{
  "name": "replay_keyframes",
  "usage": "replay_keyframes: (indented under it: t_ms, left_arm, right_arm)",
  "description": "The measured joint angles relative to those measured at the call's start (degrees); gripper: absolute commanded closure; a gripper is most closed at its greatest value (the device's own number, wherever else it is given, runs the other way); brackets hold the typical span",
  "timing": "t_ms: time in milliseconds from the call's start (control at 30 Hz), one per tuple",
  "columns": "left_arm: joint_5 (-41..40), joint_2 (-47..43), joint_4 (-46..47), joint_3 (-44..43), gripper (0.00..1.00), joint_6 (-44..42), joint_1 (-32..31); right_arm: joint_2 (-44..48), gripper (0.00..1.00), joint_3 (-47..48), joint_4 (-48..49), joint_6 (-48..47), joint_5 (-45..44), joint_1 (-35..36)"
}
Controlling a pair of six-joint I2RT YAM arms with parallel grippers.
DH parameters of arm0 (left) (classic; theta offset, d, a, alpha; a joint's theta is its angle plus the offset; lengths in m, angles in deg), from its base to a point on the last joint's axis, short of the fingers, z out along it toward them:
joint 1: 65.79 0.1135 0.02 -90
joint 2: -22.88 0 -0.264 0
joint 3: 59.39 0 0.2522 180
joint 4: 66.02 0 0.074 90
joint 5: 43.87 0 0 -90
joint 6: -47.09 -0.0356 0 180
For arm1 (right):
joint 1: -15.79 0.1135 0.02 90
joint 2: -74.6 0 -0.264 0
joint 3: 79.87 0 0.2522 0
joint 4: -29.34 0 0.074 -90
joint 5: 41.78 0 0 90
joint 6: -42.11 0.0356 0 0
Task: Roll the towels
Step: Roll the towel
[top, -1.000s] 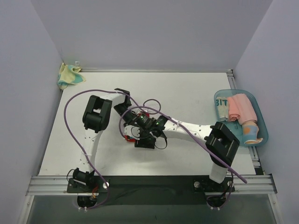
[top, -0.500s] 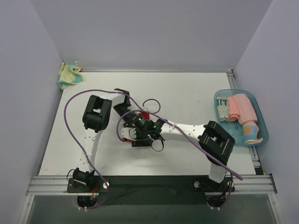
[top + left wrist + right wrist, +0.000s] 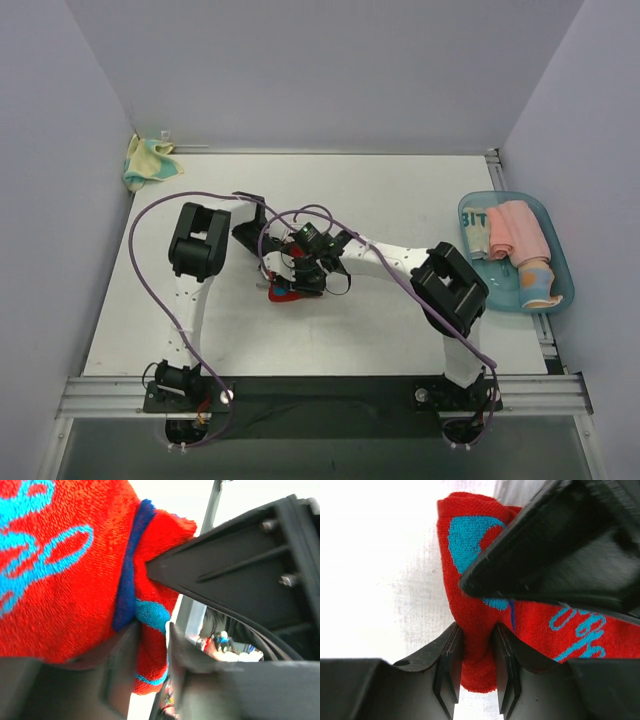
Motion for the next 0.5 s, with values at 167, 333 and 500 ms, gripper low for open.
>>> replay_keyframes:
  t_ms: [167,333,500]
  left_arm:
    - [1.42,-2.93,2.1,2.38,0.49,0.66,2.27]
    - [0.0,-7.02,8.5,3.74,0.48,2.38,8.31]
    - [-0.28,-13.31,16.96,5.9,0.46,4.59,18.78]
  right_arm:
    - [-1.29,1.0,2.19,-3.28,-1.09,3.82,-1.09]
    - [-2.43,1.0,4.0,-6.62,-1.18,8.09,-2.73]
    - [-3.72,1.0,6.03,-10.43,-0.59,12.11,-4.55]
